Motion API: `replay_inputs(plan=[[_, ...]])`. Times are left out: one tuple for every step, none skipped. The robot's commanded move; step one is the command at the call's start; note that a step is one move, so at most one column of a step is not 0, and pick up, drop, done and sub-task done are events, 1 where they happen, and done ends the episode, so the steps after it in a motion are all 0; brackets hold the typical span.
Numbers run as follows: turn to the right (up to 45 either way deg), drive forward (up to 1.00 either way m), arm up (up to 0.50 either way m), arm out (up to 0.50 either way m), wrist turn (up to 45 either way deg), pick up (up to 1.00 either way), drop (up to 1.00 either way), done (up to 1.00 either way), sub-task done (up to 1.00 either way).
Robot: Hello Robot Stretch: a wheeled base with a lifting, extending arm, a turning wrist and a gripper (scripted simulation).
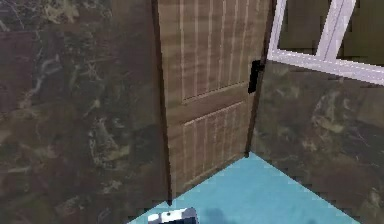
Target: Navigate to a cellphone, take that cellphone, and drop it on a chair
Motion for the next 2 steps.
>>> replay_inputs(plan=[[3.0, 0.00, 0.00, 0.00, 0.0, 0.00, 0.00, 0.00, 0.00], [0.0, 0.55, 0.00, 0.00, 0.0, 0.00, 0.00, 0.00, 0.00]])
